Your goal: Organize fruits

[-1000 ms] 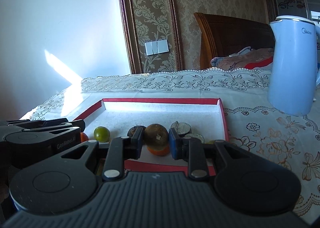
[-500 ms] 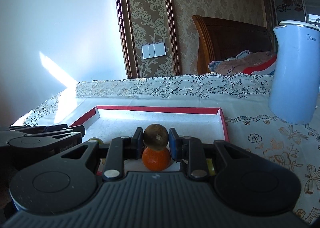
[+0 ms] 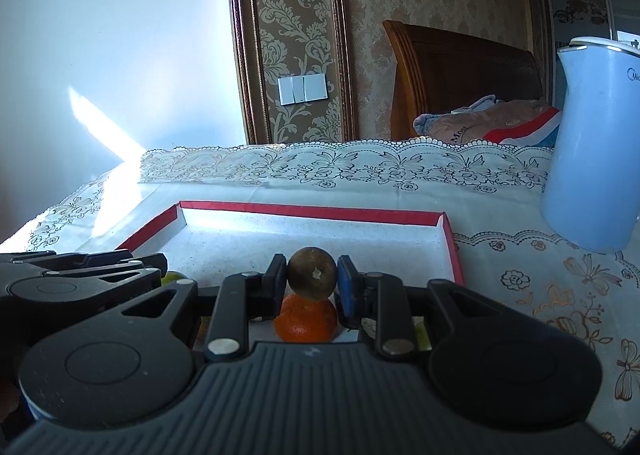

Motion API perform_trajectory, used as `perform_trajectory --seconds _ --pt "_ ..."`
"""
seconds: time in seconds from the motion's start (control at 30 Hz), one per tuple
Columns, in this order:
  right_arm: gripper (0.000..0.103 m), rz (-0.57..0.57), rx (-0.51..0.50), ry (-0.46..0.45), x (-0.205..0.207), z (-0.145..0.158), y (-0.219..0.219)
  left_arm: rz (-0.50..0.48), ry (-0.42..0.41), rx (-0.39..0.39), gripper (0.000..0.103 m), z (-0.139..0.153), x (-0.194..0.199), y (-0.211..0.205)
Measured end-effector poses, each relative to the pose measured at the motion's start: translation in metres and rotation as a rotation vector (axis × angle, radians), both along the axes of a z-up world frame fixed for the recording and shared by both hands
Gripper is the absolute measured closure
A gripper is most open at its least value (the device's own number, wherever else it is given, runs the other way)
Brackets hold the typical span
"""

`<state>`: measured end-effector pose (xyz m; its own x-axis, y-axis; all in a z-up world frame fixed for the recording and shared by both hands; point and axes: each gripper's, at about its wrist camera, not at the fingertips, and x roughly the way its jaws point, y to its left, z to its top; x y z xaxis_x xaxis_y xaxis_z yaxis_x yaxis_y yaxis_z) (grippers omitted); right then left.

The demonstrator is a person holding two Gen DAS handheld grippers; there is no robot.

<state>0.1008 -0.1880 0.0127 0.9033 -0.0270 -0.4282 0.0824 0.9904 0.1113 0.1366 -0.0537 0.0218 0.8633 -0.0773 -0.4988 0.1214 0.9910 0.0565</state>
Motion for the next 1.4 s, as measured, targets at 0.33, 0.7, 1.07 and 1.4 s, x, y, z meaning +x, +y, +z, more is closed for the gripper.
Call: perform_trajectory --seconds 0.33,0.7,1.07,1.4 --pt "0.077 -0.003 0.0 0.025 0.009 -0.005 -0.002 0.008 0.034 0.004 0.077 -0.007 0.009 -0.001" --pt "0.077 0.005 -0.008 0.04 0.014 -0.008 0.001 0.013 0.042 0.01 0.078 -0.009 0.012 -0.002" --pt "0.077 0.003 -0.01 0.035 0.013 -0.007 0.001 0.016 0.038 0.009 0.078 -0.01 0.011 -0.002" --pt "0.077 0.003 -0.008 0.028 0.011 -0.008 0.001 0.017 0.034 0.011 0.077 -0.009 0.011 -0.002"
